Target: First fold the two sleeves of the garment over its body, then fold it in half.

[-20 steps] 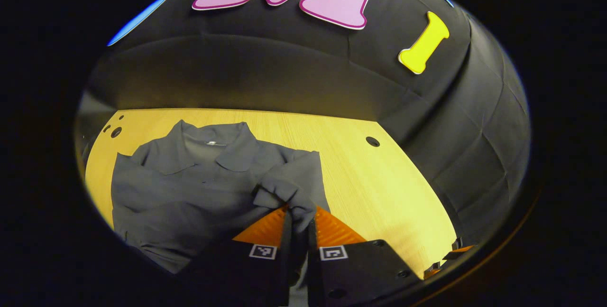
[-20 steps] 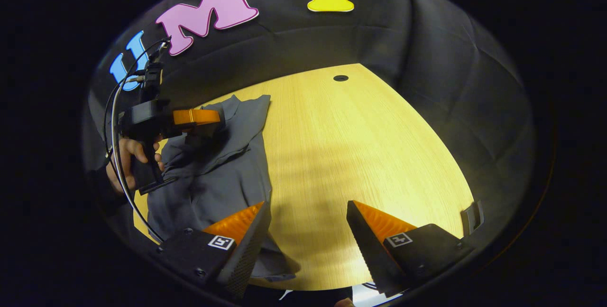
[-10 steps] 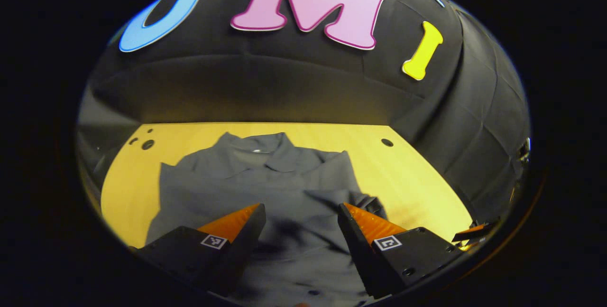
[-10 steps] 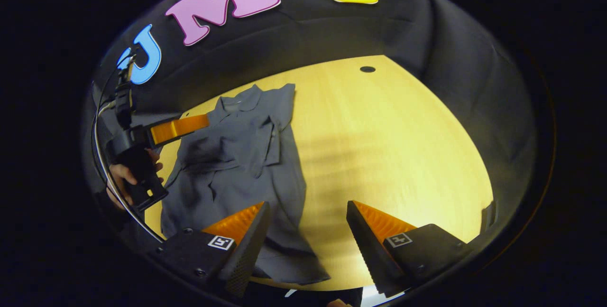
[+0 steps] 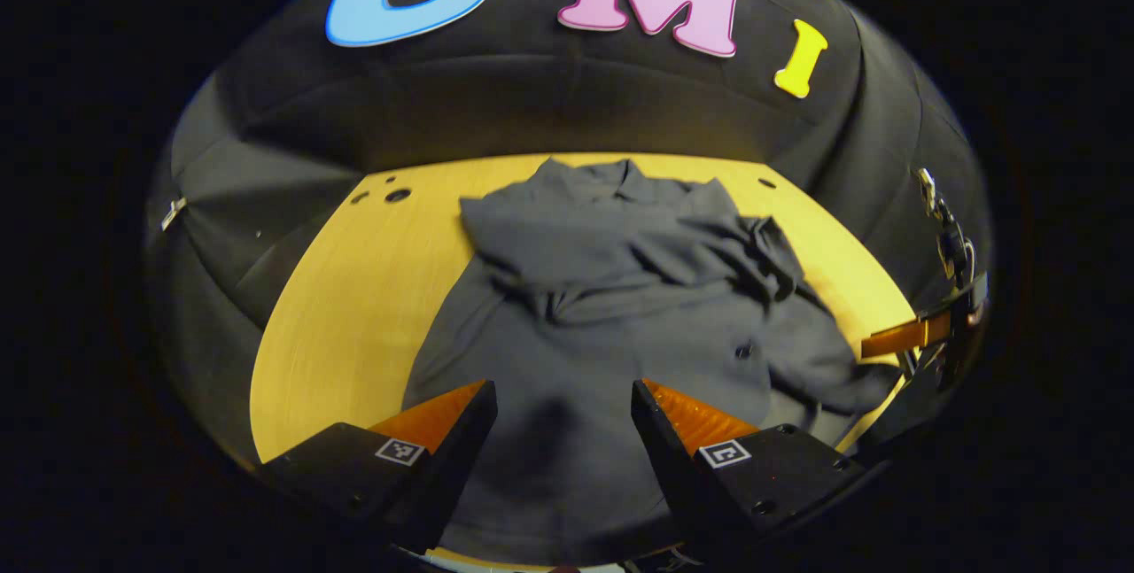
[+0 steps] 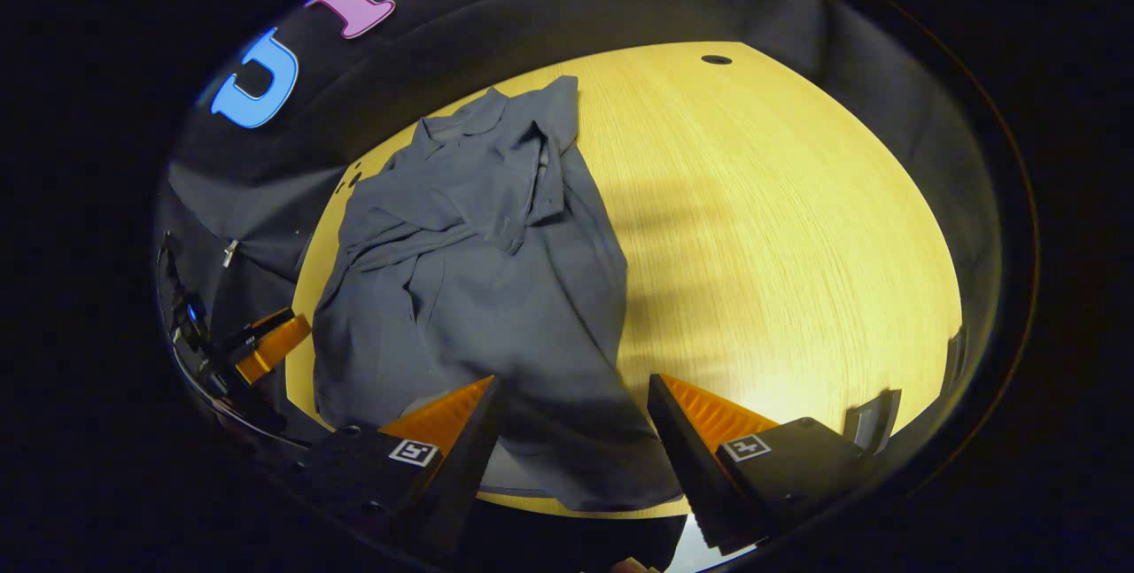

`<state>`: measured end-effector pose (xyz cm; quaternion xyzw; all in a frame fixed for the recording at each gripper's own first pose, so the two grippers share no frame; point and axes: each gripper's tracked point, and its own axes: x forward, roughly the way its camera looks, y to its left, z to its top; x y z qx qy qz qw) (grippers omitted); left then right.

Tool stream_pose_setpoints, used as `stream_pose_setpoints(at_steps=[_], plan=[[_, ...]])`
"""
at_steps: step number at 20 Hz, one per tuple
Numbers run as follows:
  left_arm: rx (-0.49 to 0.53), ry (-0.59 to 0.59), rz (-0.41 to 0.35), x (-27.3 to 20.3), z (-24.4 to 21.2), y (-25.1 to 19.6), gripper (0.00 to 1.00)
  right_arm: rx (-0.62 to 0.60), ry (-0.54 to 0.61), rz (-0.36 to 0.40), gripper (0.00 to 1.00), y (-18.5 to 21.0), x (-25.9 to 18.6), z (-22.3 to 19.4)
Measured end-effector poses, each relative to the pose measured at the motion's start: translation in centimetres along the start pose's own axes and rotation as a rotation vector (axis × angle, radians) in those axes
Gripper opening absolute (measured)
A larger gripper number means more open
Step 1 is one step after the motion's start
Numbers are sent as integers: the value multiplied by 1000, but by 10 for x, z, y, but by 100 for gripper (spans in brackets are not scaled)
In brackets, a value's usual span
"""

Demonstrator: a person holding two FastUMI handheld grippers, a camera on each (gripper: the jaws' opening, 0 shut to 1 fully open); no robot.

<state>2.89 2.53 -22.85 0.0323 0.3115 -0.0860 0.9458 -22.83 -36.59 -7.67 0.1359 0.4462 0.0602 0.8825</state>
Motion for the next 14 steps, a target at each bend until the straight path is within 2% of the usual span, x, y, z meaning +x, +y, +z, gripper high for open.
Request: stream_pose_setpoints(at_steps=[6, 7, 9, 11, 12, 13, 14], plan=[[-84, 85, 54, -22, -77, 42, 96, -61, 38, -36, 99, 5, -1, -30], [-92, 96, 60, -24, -88, 46, 92, -88, 46, -48, 99, 6, -2, -36], [-105, 111, 72, -27, -102, 55, 100, -136, 57, -72, 99, 6, 0, -44], [-119, 118, 76, -28, -113, 60, 92, -178, 55, -108, 100, 3, 3, -49], [-124, 121, 78, -29, -115, 62, 96, -192, 52, -130, 100, 2, 6, -50], [-127, 122, 79, -28, -117, 65, 92, -202, 48, -150, 100, 0, 9, -51], [-125, 121, 80, -28, -118, 66, 96, -209, 48, -169, 100, -1, 11, -52]])
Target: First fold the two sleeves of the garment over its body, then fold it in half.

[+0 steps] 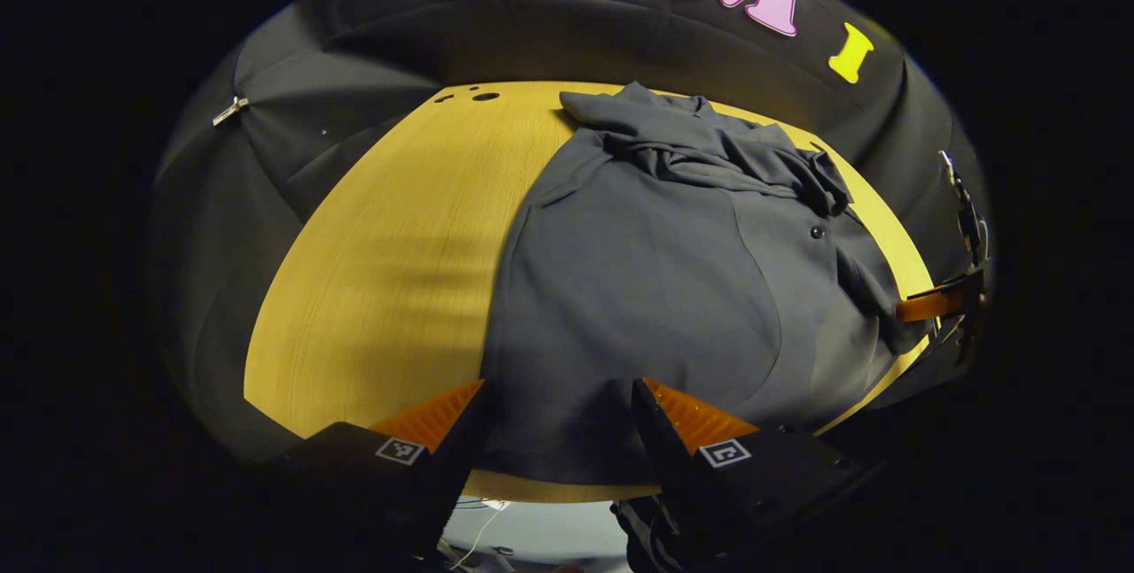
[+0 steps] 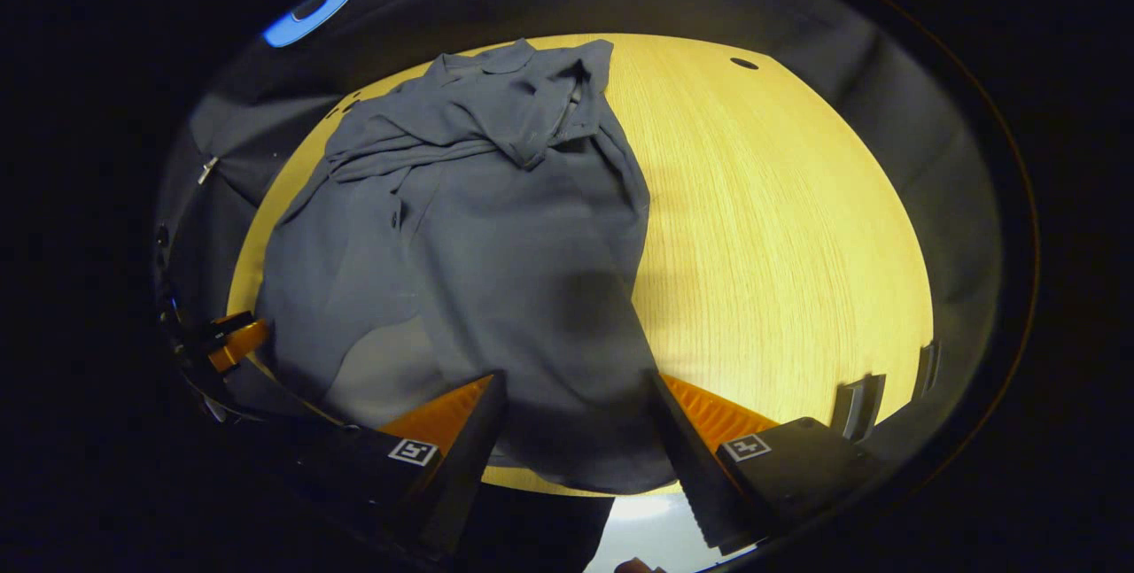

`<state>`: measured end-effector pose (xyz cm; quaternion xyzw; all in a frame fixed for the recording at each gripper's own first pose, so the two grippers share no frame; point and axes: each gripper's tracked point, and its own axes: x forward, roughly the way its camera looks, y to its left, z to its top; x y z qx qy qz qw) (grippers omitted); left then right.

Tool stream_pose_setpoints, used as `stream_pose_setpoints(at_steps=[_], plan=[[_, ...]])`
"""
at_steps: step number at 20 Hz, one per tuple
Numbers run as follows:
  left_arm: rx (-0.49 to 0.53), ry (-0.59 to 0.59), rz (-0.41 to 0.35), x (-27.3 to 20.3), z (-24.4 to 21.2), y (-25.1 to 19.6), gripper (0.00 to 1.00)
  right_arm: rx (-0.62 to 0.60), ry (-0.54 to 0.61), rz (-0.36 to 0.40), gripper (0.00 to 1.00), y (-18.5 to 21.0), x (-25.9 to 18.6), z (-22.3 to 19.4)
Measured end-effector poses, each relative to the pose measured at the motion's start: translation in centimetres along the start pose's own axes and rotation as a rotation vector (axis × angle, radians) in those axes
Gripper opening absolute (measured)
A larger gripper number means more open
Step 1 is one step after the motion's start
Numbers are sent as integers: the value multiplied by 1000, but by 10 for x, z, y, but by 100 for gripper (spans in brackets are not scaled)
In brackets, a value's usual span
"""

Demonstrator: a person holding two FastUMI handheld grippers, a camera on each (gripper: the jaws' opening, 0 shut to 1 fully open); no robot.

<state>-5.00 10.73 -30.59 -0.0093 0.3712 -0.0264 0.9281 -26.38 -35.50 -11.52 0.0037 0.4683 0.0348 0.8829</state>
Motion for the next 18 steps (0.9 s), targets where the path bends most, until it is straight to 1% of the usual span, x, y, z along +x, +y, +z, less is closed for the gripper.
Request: stream_pose_setpoints(at_steps=[4, 7, 8, 9, 10, 11, 12, 13, 14, 15, 16, 17, 18], plan=[[20, 11, 25, 5, -4, 2, 95, -39, 23, -55, 98, 0, 10, -10], [52, 34, 54, 8, -9, 0, 95, -66, 14, -67, 99, 7, 13, -10], [55, 24, 60, 7, -7, 0, 97, -57, 5, -67, 99, 7, 12, -9], [52, 30, 61, 10, -9, 0, 97, -42, 12, -64, 95, 7, 13, -11], [44, 30, 61, 9, -7, -1, 94, -32, 9, -67, 92, 9, 14, -11], [38, 35, 57, 8, -9, -3, 93, -38, 11, -61, 84, 14, 15, -11], [40, 36, 50, 9, -8, -5, 90, -53, 7, -51, 79, 20, 13, -11], [48, 35, 40, 10, -8, -10, 88, -69, 2, -43, 72, 27, 14, -11], [58, 35, 28, 11, -7, -16, 80, -91, -2, -41, 53, 29, 14, -11], [66, 33, 24, 14, -6, -19, 68, -114, -5, -38, 34, 33, 14, -11], [69, 32, 17, 16, -4, -23, 54, -131, -7, -31, 27, 36, 14, -11], [73, 30, 11, 17, -2, -25, 39, -139, -10, -31, 17, 38, 14, -10], [75, 27, 12, 17, -1, -27, 24, -138, -12, -17, 12, 38, 15, -10]])
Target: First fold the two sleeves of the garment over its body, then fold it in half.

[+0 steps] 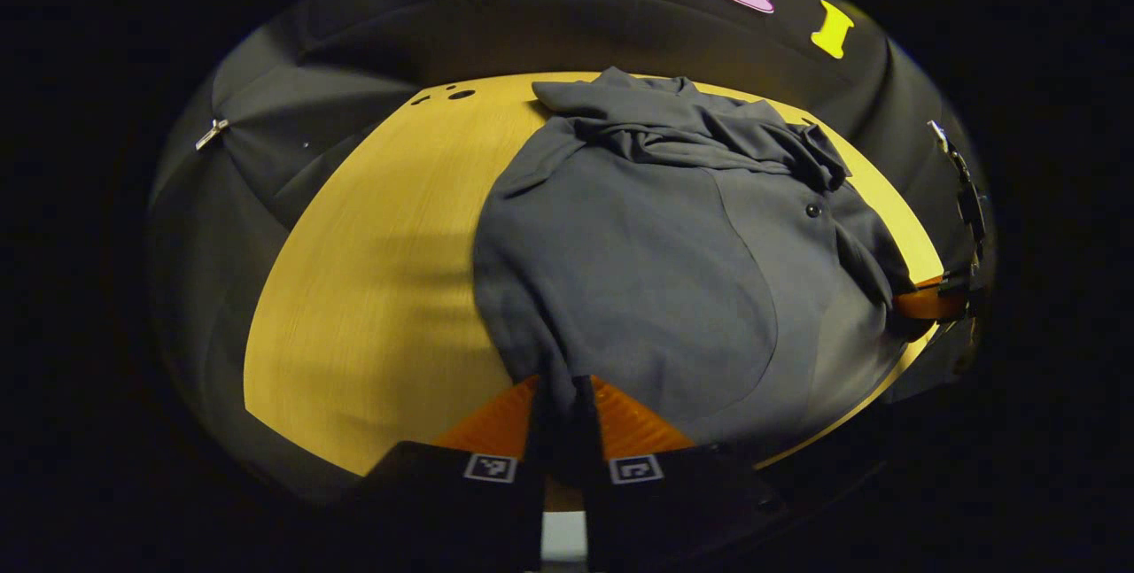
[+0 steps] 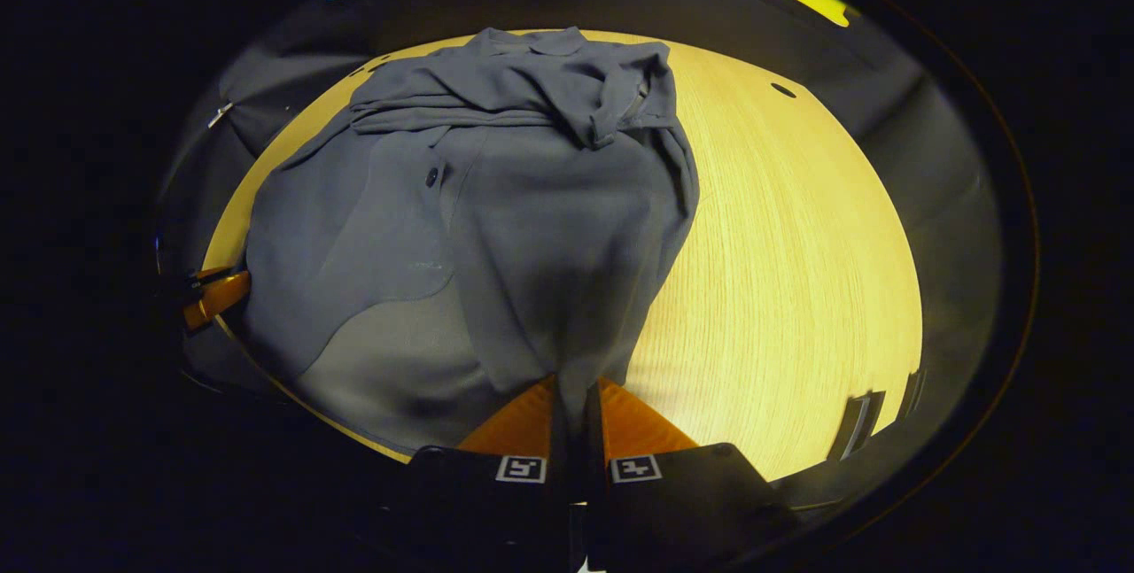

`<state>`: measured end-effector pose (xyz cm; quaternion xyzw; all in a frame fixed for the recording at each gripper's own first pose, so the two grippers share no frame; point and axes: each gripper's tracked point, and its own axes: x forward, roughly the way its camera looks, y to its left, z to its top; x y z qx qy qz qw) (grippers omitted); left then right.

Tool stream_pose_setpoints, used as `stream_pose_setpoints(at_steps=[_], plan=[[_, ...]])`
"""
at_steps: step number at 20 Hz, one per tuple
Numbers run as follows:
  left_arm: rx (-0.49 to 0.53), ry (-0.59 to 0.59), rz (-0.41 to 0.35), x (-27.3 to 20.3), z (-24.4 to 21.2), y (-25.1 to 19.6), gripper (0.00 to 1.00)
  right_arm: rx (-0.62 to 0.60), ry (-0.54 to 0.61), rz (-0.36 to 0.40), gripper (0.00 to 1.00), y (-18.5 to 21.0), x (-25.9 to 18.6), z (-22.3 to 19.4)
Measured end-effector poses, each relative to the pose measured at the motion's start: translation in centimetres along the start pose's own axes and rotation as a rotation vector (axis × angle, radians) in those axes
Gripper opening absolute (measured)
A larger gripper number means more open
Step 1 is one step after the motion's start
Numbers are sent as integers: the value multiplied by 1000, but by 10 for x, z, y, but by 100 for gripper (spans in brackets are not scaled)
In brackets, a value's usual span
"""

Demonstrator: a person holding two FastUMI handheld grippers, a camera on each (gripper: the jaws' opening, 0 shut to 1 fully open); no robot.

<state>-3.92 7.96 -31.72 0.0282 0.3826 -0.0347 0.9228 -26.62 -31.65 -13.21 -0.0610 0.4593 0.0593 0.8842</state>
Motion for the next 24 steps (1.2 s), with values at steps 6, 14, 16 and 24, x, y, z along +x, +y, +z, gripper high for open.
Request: stream_pose_setpoints(at_steps=[6, 14, 16, 24], plan=[[-110, -57, -102, -20, 37, -12, 6, 211, -73, 98, 7, 5, -21, 27], [-79, -189, -177, -62, 95, -24, 5, 298, -224, 169, 7, 11, -66, 82], [-68, -213, -188, -68, 109, -26, 5, 307, -260, 182, 7, 15, -71, 97], [-64, -278, -217, -77, 159, -25, 5, 285, -378, 219, 7, 23, -80, 155]])
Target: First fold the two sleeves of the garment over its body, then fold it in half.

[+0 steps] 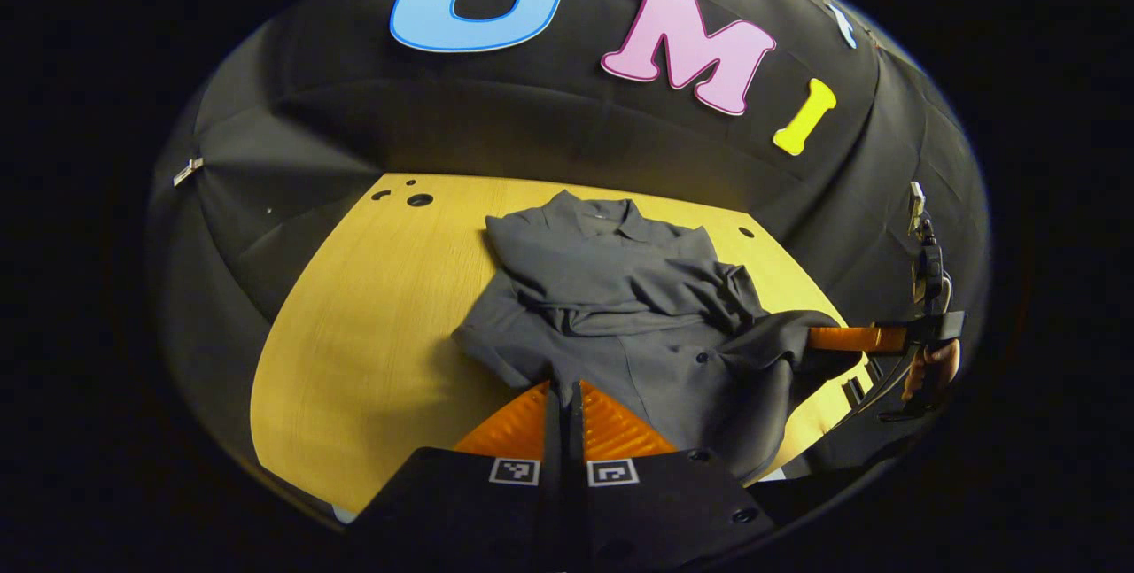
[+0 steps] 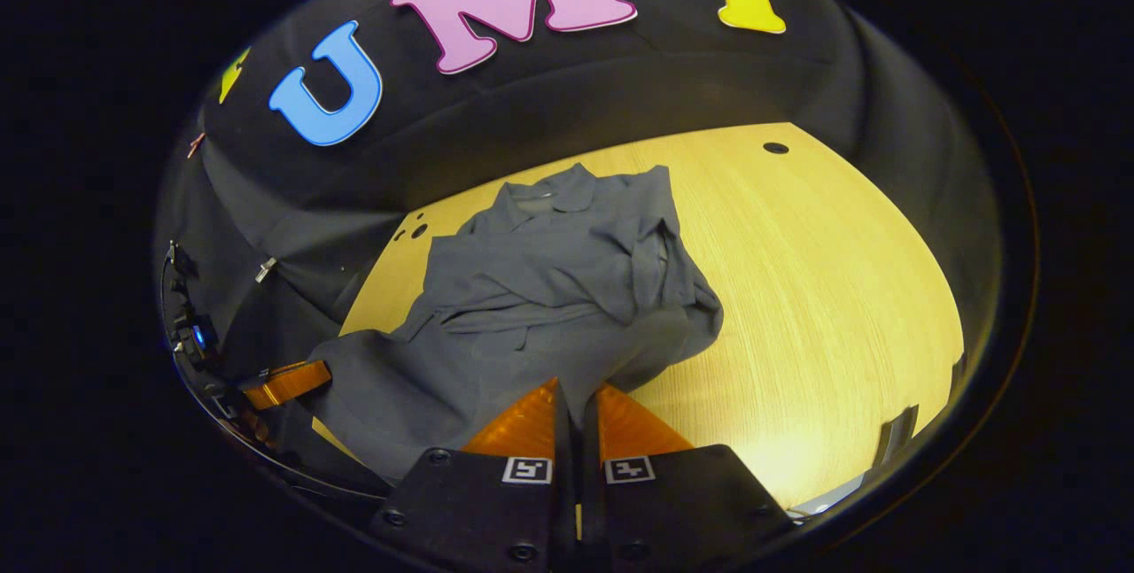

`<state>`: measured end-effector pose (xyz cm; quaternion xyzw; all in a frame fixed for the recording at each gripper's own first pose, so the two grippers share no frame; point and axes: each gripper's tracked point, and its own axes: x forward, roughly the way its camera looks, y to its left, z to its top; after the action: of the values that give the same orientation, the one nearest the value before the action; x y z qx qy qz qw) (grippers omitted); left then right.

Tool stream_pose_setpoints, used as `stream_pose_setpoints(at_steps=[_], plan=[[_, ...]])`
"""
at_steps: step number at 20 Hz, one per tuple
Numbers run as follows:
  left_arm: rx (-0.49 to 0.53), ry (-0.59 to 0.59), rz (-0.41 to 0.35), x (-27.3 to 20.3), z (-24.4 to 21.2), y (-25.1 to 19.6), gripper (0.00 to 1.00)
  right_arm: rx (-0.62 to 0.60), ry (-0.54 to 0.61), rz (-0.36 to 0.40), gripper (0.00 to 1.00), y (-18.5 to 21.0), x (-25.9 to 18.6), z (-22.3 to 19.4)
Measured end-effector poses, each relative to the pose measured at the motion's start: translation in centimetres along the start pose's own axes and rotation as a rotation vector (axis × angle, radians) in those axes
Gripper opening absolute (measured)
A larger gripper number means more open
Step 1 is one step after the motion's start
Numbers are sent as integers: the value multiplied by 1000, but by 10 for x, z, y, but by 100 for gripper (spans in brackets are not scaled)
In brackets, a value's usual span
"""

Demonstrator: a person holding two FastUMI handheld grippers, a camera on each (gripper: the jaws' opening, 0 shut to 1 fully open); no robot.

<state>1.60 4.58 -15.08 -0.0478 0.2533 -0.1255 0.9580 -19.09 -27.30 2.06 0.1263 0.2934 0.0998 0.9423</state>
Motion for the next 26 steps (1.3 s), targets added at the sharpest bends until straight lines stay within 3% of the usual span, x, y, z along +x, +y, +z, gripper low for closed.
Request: stream_pose_setpoints(at_steps=[9, 12, 19, 26], plan=[[12, -111, 0, 35, 83, 6, 5, -59, -123, 4, 7, 1, 28, 76], [-30, -155, -19, 57, 119, 2, 5, -59, -158, 2, 7, -5, 46, 104], [32, -225, 14, 114, 180, 17, 5, -47, -249, 5, 7, -15, 90, 168], [-3, -282, 36, 180, 223, 34, 5, -76, -309, 2, 7, -24, 136, 220]])
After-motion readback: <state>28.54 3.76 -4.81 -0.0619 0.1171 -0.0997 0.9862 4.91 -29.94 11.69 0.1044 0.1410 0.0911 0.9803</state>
